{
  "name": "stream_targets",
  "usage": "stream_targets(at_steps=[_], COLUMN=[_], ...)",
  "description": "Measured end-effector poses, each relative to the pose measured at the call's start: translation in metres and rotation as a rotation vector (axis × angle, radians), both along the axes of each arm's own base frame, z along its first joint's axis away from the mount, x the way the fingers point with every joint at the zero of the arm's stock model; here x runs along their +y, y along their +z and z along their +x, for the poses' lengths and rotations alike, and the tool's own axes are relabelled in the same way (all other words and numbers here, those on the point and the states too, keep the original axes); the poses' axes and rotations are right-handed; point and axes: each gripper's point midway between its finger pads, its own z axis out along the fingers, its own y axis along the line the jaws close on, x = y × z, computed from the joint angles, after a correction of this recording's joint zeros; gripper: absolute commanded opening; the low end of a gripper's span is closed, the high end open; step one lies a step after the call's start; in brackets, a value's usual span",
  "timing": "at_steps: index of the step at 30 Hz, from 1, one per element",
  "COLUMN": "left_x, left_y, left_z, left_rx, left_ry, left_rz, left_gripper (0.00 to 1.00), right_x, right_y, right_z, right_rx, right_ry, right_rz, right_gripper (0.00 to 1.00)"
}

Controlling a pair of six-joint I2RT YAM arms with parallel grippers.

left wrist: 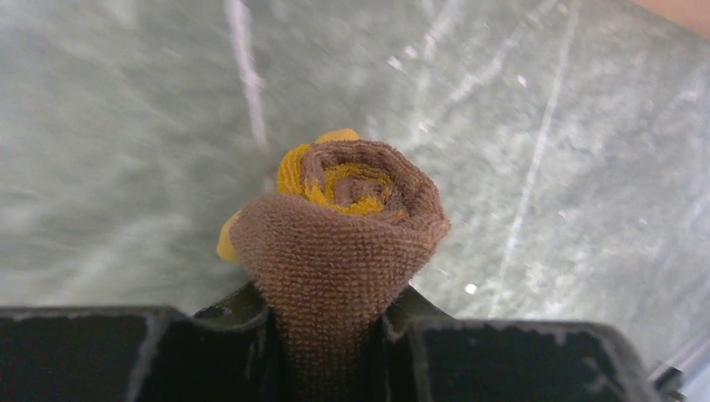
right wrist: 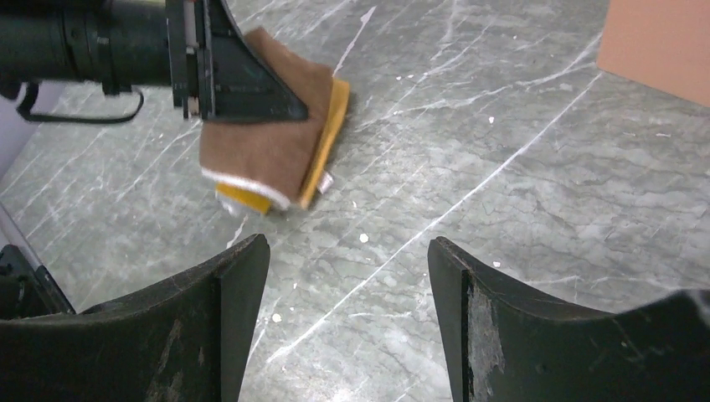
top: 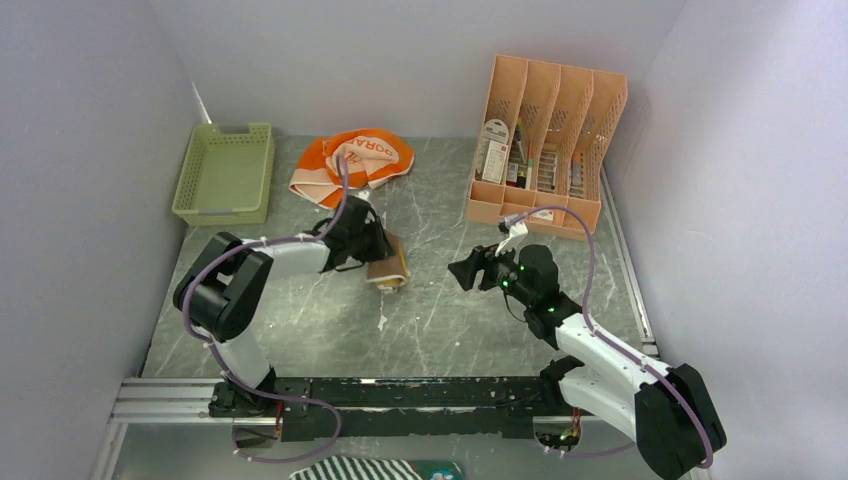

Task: Roll the towels
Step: Fold the towel at the center of the board, then place the towel in the bin.

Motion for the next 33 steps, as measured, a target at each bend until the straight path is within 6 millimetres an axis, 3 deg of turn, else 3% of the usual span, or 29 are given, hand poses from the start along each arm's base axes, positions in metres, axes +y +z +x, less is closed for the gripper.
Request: stream_targets(at_steps=[6,11,16,20,23,27,33], left_x=[0.061,0.109,0.168,0.239,0.293,0.351,0.378], left_y=[0.026,0.075,0.146,0.211,0.241,0.239,0.188], left_z=[0.047,0.084,0.122,0.161,0.185,0.214,0.278], left_rx=[0.0,-0.046,-0.142,-0.271,-0.354,-0.397,-0.41], left_ry=[0.058,0.105,0.17,0.251,0.294,0.315,0.215], left_rz=[0.183,0.329,0.42,0.464,0.509,0.584,0.66], left_gripper=[0.07,0.07,0.07,0.07,0.07,0.07,0.07], right_x=[-0.002,-0.001,0.016,0.031,0.035,0.036,0.038], right_y=[0.006,0.011,0.026,0.033,0.028,0.021,0.013], right_z=[-0.001,-0.003,-0.01,-0.017,-0.024,-0.033,-0.044], right_rx=[0.007,0.011,-0.01,-0.001,0.023,0.057,0.094], right_ry=[-0.015,-0.001,0.067,0.138,0.176,0.209,0.251], right_rz=[0.003,-0.009,-0.034,-0.043,-0.051,-0.061,-0.069], right_gripper=[0.7,0.71,0.71,0.71,0.71,0.71,0.71])
